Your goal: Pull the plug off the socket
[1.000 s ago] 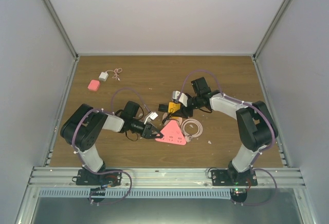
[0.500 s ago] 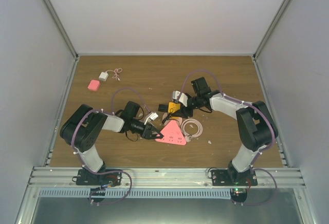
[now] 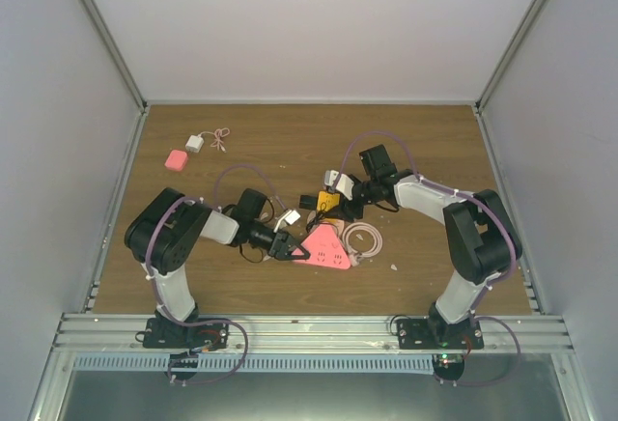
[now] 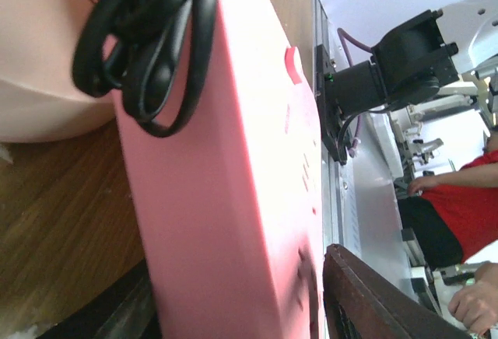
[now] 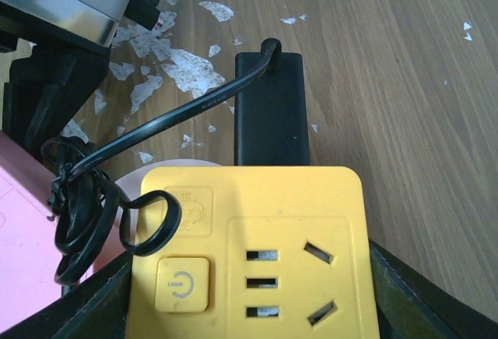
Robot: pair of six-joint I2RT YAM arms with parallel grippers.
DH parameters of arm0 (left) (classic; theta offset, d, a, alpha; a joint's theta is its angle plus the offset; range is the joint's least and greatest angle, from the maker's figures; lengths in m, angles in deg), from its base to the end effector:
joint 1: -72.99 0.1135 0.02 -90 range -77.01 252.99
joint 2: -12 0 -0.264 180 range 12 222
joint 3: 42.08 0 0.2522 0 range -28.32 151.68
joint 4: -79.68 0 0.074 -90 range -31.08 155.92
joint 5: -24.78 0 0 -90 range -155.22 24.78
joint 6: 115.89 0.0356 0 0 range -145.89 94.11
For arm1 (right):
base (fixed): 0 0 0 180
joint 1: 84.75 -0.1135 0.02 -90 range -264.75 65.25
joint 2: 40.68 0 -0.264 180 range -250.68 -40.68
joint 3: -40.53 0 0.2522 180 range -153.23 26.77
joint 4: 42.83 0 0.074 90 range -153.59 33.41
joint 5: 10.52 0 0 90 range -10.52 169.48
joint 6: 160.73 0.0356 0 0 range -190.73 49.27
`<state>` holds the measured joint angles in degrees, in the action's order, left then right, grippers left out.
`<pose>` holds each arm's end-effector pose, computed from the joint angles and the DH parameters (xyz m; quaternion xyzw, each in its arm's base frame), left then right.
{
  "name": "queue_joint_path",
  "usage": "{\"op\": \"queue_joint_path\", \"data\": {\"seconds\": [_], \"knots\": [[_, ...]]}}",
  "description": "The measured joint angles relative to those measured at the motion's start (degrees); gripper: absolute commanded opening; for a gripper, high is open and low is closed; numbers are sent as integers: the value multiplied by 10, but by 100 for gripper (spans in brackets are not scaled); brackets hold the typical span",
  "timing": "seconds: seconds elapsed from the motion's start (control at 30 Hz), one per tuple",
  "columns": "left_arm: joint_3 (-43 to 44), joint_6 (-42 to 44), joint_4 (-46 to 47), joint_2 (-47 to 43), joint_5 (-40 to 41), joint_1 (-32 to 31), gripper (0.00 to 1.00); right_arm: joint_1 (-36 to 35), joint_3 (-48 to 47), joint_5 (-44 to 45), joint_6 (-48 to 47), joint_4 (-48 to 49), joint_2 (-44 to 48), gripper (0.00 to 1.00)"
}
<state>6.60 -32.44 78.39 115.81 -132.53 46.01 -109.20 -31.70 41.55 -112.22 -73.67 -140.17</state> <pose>0.2308 -0.1544 0.0899 0.2989 0.7559 -0.5774 0.0772 0.3020 0.1613 0.1717 -0.5698 0.7143 0.2705 0.3033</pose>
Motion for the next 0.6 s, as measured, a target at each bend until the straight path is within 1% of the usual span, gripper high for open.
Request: {"op": "queue_joint_path", "data": {"seconds": [0.1, 0.17, 0.2, 0.37, 0.47, 0.6], "knots": [[6, 1, 14, 11, -10, 0, 60, 1, 0, 5, 5, 1, 0, 19], [6, 1, 21, 17, -12, 0, 58, 1, 0, 5, 5, 1, 0, 19], [6, 1, 24, 18, -15, 0, 55, 1, 0, 5, 5, 1, 0, 19], [6, -6, 32, 22, -16, 0, 28, 1, 0, 5, 9, 1, 0, 19], [6, -31, 20, 24, -10, 1, 18, 1, 0, -1, 8, 2, 1, 19], [6, -36, 19, 20, -12, 1, 5, 1, 0, -3, 8, 3, 1, 19]]}}
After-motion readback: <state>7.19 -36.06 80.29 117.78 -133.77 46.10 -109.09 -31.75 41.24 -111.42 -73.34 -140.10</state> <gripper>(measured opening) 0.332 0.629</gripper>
